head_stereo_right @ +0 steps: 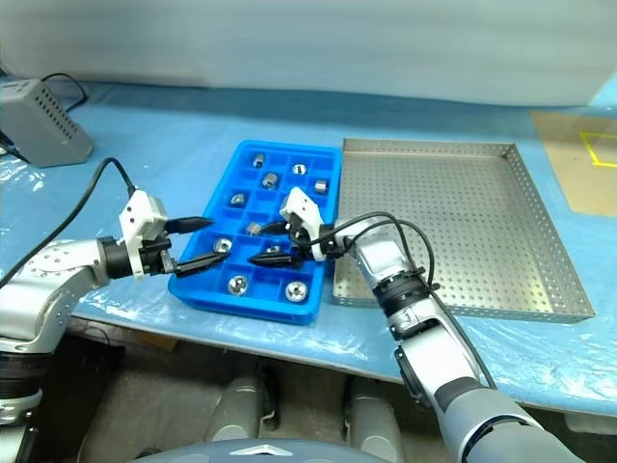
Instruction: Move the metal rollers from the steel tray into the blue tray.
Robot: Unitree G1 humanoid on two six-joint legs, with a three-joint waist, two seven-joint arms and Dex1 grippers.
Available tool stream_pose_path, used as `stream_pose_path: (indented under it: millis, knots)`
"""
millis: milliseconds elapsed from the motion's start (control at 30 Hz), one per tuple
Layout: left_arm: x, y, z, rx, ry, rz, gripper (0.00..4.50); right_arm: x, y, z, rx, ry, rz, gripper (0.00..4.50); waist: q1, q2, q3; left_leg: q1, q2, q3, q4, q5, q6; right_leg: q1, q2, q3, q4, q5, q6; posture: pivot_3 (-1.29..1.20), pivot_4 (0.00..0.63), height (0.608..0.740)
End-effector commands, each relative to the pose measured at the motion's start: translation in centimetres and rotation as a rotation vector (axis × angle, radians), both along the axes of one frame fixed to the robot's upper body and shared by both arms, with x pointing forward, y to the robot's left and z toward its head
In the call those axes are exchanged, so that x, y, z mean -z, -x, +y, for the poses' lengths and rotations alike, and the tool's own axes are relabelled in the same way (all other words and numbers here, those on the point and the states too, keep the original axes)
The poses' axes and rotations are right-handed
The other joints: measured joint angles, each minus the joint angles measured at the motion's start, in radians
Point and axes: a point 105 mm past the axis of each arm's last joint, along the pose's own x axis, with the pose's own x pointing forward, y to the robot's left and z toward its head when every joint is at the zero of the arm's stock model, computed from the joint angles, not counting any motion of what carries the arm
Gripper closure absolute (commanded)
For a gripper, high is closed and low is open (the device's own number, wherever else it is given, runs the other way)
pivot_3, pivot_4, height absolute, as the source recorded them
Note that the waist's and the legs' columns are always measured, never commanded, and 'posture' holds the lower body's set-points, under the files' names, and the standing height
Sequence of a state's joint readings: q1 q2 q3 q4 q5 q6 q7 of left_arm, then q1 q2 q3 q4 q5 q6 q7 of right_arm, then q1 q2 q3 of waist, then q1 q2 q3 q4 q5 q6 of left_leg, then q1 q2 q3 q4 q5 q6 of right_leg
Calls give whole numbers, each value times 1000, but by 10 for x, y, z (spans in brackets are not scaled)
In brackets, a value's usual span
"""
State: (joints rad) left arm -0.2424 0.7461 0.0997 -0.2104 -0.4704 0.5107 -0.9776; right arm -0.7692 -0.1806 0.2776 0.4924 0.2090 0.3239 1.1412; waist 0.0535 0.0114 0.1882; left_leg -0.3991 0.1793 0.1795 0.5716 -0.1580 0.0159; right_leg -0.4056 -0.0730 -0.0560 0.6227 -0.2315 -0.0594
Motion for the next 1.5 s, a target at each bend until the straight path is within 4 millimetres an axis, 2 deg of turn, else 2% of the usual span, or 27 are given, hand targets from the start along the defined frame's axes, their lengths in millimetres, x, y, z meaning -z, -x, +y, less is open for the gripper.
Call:
stream_pose_path:
  millis: [33, 67, 167, 333, 467, 533, 700, 833, 1000, 1233, 1500]
  knots:
    - [-10, -2, -6, 30, 3, -43, 222, -18, -4, -12, 32, -51, -32, 712, 4, 0, 0, 0, 0, 0, 0, 0, 0, 0, 0, 0, 0, 0, 0, -30, 150, 740]
    - [-10, -2, -6, 33, 2, -44, 222, -20, -4, -14, 36, -56, -35, 712, 7, 0, 0, -1, 0, 0, 0, 0, 0, 0, 0, 0, 0, 0, 0, -30, 150, 740]
    - [-11, -5, -10, 45, 6, -51, 222, -46, -3, -32, 55, -114, -52, 712, 14, 0, 0, -1, -1, 0, 0, 0, 0, 0, 0, 0, 0, 0, 0, -50, 150, 740]
    - [-16, -20, -15, 12, 44, -92, 222, -66, -4, -78, 197, -112, -133, 712, 17, -1, 0, 0, 0, 0, 0, 0, 0, 0, 0, 0, 0, 0, 0, -61, 150, 740]
    - [-20, -39, -27, -61, 122, -123, 222, -65, -19, -125, 466, -118, -180, 712, 14, -1, 0, 0, 0, 0, 0, 0, 0, 0, 0, 1, 0, 0, 0, -96, 150, 740]
    - [-22, -42, -35, -71, 187, -120, 222, -60, -21, -137, 561, -137, -168, 712, 9, -1, 0, 0, -1, 0, 0, 0, 0, 0, 0, 1, 0, 0, 0, -119, 150, 740]
    - [-17, -47, -51, -80, 258, -94, 222, -46, -14, -138, 656, -161, -137, 712, -14, -1, 0, -1, -1, 0, -1, 1, -1, -1, 0, 1, -1, 0, 0, -161, 150, 740]
    - [-12, -46, -59, -61, 260, -74, 222, -43, -7, -135, 677, -161, -131, 712, -23, -1, 0, -1, -1, 0, 0, 0, 0, -1, 0, 1, -1, 0, 0, -183, 150, 740]
    - [-15, -46, -58, -49, 246, -75, 222, -47, -9, -140, 708, -177, -134, 712, -28, -1, 0, 0, -1, 0, 0, 0, 0, -1, 0, 1, -1, 0, 0, -175, 150, 740]
    - [-18, -43, -60, -59, 256, -89, 222, -50, -13, -133, 674, -170, -133, 712, -27, -1, 0, -1, -1, 0, 0, 0, 1, -1, 0, 1, -3, 0, 0, -129, 150, 740]
    - [-16, -40, -54, -84, 256, -93, 222, -49, -17, -127, 648, -163, -130, 712, -23, -1, 0, -1, -1, 0, -1, 0, 1, -1, 0, 0, -3, 0, 0, -116, 150, 740]
